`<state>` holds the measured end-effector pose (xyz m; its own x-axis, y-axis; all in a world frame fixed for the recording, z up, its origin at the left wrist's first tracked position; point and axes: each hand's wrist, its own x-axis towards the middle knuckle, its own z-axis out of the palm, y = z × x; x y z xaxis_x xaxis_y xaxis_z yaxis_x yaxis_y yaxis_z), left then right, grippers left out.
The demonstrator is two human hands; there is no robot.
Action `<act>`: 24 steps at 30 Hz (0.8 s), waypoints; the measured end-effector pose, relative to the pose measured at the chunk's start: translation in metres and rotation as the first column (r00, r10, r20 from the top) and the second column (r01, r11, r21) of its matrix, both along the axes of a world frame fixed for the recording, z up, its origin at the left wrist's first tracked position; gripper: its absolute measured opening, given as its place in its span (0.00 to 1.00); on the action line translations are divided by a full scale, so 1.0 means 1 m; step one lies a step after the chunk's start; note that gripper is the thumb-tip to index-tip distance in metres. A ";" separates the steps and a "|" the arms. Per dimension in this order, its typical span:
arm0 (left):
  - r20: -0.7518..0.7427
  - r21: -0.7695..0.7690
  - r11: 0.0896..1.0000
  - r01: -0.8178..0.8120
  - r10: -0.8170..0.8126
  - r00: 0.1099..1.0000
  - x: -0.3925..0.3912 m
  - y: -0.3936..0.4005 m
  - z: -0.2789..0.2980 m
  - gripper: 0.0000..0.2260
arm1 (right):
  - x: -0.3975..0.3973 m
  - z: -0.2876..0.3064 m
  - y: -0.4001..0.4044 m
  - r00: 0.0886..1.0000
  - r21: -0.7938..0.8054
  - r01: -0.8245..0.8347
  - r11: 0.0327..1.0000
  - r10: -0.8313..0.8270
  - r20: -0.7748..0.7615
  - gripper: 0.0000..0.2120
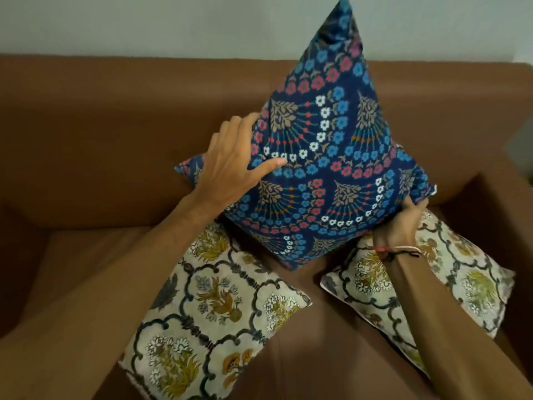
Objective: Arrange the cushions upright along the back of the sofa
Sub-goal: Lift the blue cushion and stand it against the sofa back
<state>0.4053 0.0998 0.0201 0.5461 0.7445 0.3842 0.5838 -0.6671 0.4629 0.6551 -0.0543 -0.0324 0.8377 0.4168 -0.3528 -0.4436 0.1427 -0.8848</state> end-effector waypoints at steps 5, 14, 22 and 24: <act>-0.119 -0.039 0.999 -0.012 0.007 0.993 -0.001 -0.007 -0.050 0.42 | 0.004 -0.044 0.016 0.994 -0.032 -0.006 0.999 0.002 -0.111 0.26; -0.183 0.018 0.995 -0.094 0.095 0.978 -0.053 0.000 -0.052 0.39 | -0.052 -0.070 0.044 0.963 0.008 -0.146 0.989 0.144 -0.229 0.23; -0.320 -0.039 0.993 -0.111 0.093 0.943 -0.096 -0.005 -0.063 0.53 | 0.008 -0.049 -0.009 0.543 -0.526 -0.204 0.825 0.543 0.641 0.49; -0.367 -0.083 0.991 -0.107 0.070 0.928 -0.109 -0.009 -0.075 0.57 | 0.021 -0.035 -0.005 0.131 -0.695 -0.233 0.680 0.730 0.671 0.58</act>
